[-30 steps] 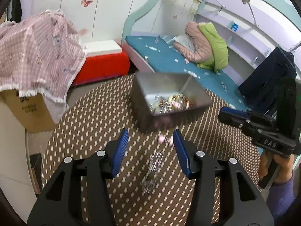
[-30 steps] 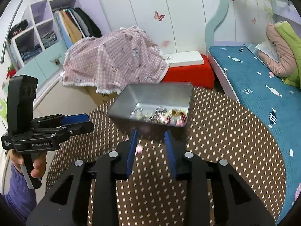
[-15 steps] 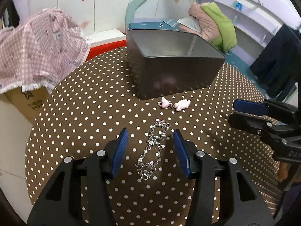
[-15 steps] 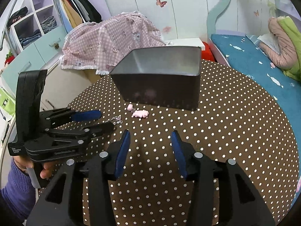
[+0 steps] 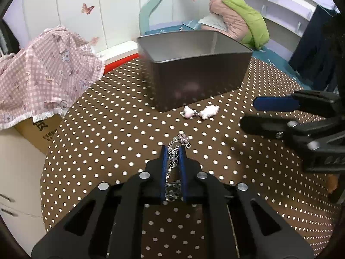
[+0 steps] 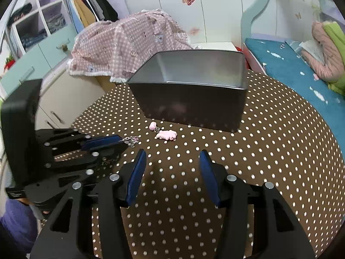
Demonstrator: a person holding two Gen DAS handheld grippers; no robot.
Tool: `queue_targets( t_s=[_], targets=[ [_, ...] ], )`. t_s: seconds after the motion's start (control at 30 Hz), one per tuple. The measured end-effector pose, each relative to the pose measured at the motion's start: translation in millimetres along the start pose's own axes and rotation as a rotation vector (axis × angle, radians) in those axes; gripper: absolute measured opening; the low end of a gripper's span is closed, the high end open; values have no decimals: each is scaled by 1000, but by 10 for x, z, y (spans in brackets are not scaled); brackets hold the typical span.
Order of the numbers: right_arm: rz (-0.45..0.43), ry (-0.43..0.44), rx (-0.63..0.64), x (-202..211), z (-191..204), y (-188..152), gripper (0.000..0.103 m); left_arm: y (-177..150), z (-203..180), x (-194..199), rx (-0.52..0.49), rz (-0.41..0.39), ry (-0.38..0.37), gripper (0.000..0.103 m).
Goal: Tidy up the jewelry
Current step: 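Grasp the last silver chain with the left gripper while the right gripper grasps a pink charm, then carry the chain and pink charm with both grippers into the box and release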
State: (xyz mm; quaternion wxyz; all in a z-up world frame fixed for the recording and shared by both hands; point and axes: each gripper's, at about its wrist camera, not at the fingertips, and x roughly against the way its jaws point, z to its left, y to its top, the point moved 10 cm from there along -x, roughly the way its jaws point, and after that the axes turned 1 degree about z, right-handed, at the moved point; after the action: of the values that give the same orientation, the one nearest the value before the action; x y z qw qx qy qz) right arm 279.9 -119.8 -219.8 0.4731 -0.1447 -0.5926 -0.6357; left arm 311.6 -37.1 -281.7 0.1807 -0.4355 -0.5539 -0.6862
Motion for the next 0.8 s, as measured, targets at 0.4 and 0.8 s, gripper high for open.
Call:
queue_targets(
  t_s=[0.4, 0.8],
  targets=[
    [37, -104, 144, -445, 107, 139, 49, 189, 332, 216, 127, -54, -40, 10],
    [48, -124, 193, -447, 129, 99, 25, 271, 270, 191, 141, -46, -66, 10]
  ],
)
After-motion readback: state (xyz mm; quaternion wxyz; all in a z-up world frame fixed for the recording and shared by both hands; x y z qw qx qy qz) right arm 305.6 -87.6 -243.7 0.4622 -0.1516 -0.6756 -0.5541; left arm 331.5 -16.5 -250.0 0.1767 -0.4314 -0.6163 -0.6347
